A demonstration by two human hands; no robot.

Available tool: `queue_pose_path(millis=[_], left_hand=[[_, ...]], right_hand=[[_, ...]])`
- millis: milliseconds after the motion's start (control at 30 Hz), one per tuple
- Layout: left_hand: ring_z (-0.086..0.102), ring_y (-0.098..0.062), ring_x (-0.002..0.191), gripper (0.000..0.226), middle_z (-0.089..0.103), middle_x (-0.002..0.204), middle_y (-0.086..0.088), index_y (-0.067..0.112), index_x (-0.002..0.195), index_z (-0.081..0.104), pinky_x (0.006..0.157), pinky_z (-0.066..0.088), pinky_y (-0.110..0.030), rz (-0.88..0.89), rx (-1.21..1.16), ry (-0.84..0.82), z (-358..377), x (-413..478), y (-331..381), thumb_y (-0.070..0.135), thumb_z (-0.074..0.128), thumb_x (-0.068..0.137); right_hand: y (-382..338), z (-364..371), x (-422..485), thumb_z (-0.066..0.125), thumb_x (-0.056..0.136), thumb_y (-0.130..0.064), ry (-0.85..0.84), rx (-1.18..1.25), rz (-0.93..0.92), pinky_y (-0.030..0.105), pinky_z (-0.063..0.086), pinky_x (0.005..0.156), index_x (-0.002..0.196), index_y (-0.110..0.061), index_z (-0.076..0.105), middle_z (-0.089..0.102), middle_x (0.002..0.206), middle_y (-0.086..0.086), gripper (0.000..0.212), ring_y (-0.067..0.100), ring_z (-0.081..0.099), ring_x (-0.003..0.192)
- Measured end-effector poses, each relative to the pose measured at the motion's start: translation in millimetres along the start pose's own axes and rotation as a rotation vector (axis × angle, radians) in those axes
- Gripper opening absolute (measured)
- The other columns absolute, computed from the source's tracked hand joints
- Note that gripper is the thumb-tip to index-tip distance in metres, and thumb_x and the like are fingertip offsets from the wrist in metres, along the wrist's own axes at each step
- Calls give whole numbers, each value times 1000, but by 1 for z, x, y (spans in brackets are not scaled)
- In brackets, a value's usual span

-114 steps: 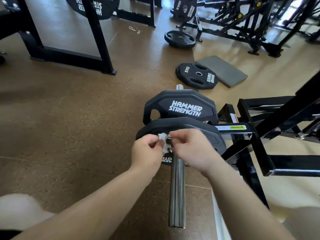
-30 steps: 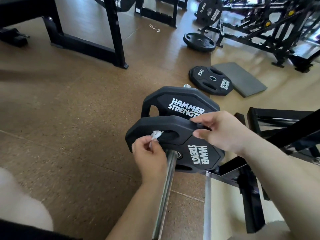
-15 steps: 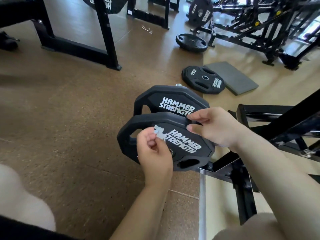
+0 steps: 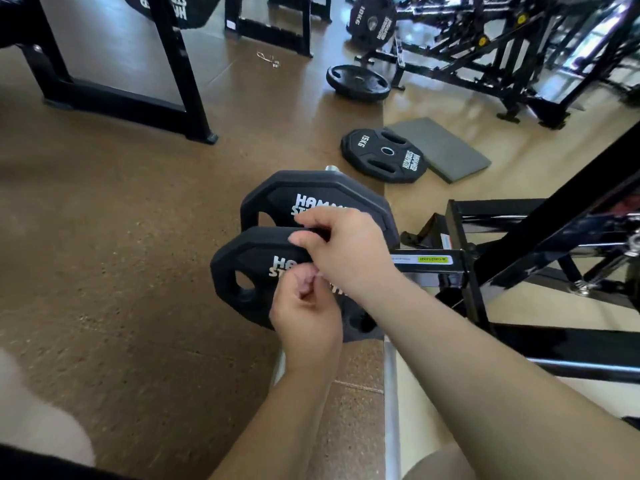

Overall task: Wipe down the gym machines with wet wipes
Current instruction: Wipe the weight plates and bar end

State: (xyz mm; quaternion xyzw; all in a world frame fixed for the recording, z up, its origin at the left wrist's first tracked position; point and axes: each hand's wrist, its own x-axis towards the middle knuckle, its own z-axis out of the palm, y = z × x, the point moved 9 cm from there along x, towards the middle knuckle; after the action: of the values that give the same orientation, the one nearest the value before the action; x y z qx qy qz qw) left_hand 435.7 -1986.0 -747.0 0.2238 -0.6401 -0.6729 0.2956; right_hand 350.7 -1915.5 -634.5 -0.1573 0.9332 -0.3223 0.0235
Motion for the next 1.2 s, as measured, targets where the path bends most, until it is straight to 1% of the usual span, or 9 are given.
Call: queue_pose_path(millis=[100,200,333,467,533,667,800,967,1200], left_hand=[[69,-14,92,11,73,98,2,14,108,69,86,58,-36,-38,-2,85,-24,10,-3,10,66,98],[67,-10,94,14,68,102,6,17,113,63,86,57,-26,-117,19,177,-35,17,-12,14,64,100],[70,-13,90,16,71,98,3,22,113,63,82,58,-29,-180,-31,153,-14,7,-21,15,66,98],[66,-5,82,22,70,92,1,24,102,62,77,49,-11,-79,-4,142,5,-7,-4,3,68,94],[66,-9,83,21,70,93,-3,20,99,65,77,51,-15,-43,0,71,13,-9,-4,0,65,94],[66,-17,82,23,70,88,-2,20,94,68,75,55,-31,-45,3,-166,27,-33,-11,-2,62,94],[64,-10,87,16,65,97,0,19,103,58,78,52,-18,-165,-2,125,-19,-6,-30,4,61,98],[61,-4,82,12,65,100,-6,12,109,57,70,43,-3,-217,62,205,-11,2,-33,5,59,99],[65,-4,83,17,69,92,-1,17,99,64,72,47,-9,-71,57,-47,28,-25,-22,0,61,97]], right_hand=[[26,-19,1,79,91,-26,-184,145,73,34,47,112,133,-24,69,72,123,-5,44,6,65,116],[56,-32,-6,80,90,-26,-316,12,193,37,46,114,132,-24,69,71,127,-6,44,9,65,117],[48,-23,-2,80,89,-27,-205,-85,132,38,51,107,122,-25,75,74,116,-4,33,15,68,110],[36,-20,-8,79,90,-31,-34,-44,113,37,51,104,122,-25,75,75,117,-3,33,17,68,109],[27,-15,-11,79,89,-30,48,3,118,39,54,96,114,-27,77,75,108,-4,26,20,70,97],[18,-11,-3,86,83,-28,5,131,53,38,56,98,114,-26,78,75,107,-11,32,12,70,102],[60,-39,-2,85,85,-21,-183,124,145,35,47,112,134,-24,68,71,125,-9,51,5,66,116],[87,-33,-6,80,90,-23,-272,-83,175,38,55,103,118,-23,77,78,105,-10,29,8,72,96],[46,-28,-12,76,92,-36,-18,-128,27,41,52,99,120,-28,75,71,108,-7,29,19,65,108]])
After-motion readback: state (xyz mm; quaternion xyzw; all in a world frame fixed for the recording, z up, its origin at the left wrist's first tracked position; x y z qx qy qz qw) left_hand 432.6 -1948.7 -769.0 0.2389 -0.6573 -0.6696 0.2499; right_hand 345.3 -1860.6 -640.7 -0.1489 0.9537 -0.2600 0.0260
